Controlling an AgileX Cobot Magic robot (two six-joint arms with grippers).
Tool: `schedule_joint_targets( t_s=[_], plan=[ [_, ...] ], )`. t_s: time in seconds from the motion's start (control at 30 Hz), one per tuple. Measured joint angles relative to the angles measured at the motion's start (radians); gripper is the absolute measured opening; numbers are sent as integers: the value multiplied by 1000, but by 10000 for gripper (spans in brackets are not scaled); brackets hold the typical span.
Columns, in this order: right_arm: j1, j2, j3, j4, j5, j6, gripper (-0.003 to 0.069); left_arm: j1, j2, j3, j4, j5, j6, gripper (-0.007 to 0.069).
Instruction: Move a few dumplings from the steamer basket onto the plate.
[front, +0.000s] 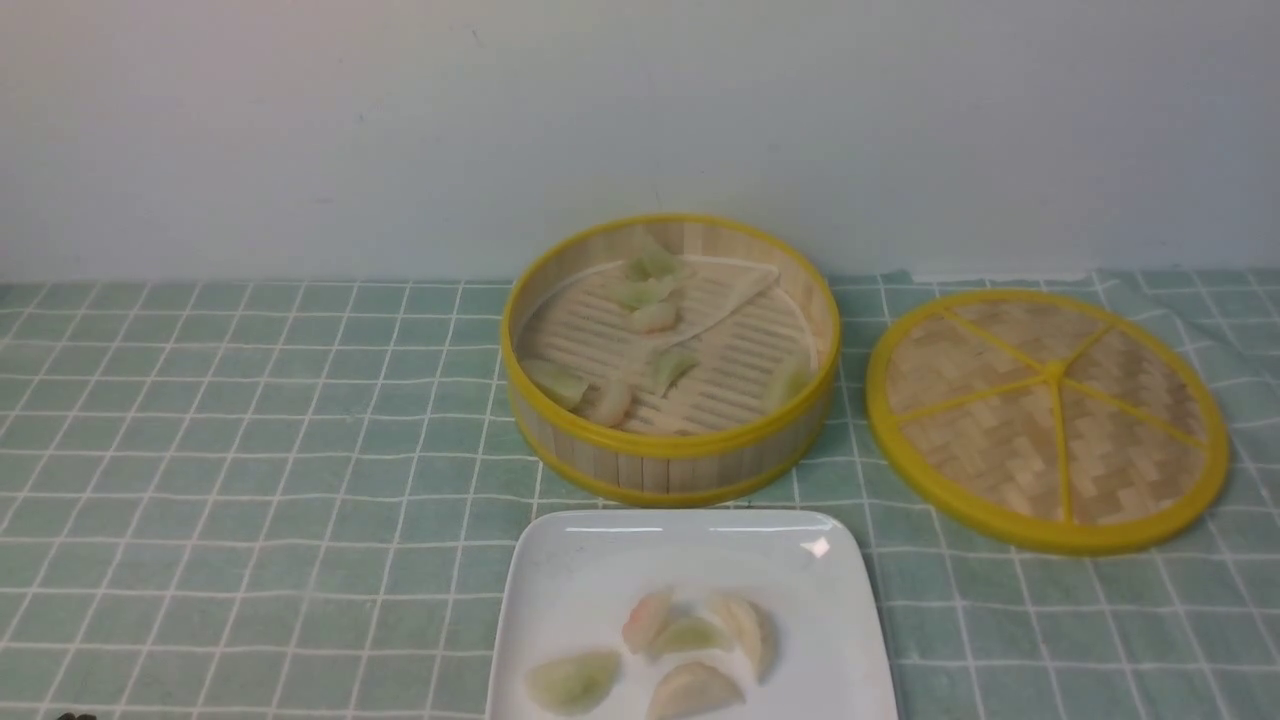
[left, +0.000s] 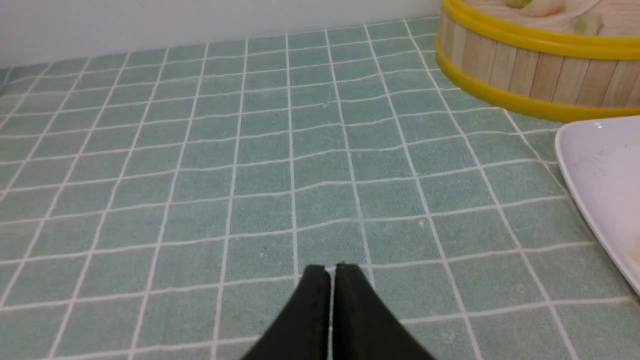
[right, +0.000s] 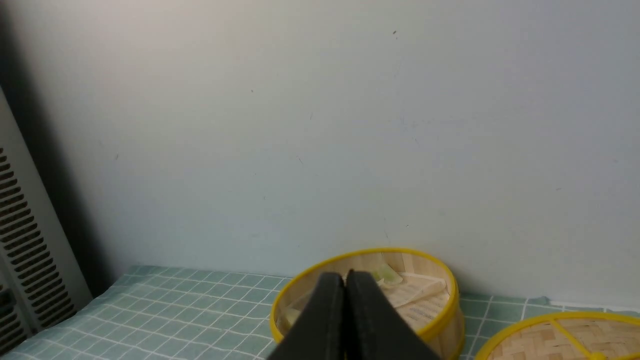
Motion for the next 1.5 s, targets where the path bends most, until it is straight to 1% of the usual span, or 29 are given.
schedule_joint_targets(
  t_s=[0.47, 0.53, 0.6, 0.63, 0.77, 0.8, 0.83, 0.93, 1.03, 1.1, 1.13, 1.17, 1.33, 1.37, 1.4, 1.43, 1.5],
  plan=[
    [0, 0, 0, 0, 0, 0, -13, 0, 0, 0, -2, -1, 0, -6],
    [0, 0, 0, 7, 0, -16, -13, 0, 0, 0, -2, -1, 0, -6],
    [0, 0, 0, 43, -8, -55, -13, 0, 0, 0, -2, -1, 0, -6],
    [0, 0, 0, 78, -15, -94, -13, 0, 0, 0, -2, -1, 0, -6],
    [0, 0, 0, 222, -45, -308, -13, 0, 0, 0, -2, -1, 0, -6],
    [0, 0, 0, 229, -47, -318, -13, 0, 0, 0, -2, -1, 0, -6],
    [0, 0, 0, 284, -54, -385, -13, 0, 0, 0, -2, -1, 0, -6],
    [0, 0, 1, 331, -57, -434, -13, 0, 0, 0, -2, -1, 0, -6],
    [-16, -4, 12, 337, -70, -452, -13, 0, 0, 0, -2, -1, 0, -6],
    [-69, -11, 36, 332, -86, -465, -13, 0, 0, 0, -2, -1, 0, -6],
    [-112, -11, 55, 325, -94, -470, -13, 0, 0, 0, -2, -1, 0, -6],
    [-179, -11, 89, 315, -99, -472, -13, 0, 0, 0, -2, -1, 0, -6],
    [-398, -11, 240, 286, -101, -478, -13, 0, 0, 0, -2, -1, 0, -6],
    [-406, -11, 248, 284, -101, -478, -13, 0, 0, 0, -2, -1, 0, -6],
    [-471, -11, 315, 277, -101, -487, -13, 0, 0, 0, -2, -1, 0, -6],
    [-477, -11, 322, 277, -101, -487, -13, 0, 0, 0, -2, -1, 0, -6],
    [-547, -11, 418, 276, -100, -487, -13, 0, 0, 0, -2, -1, 0, -6]
  ],
)
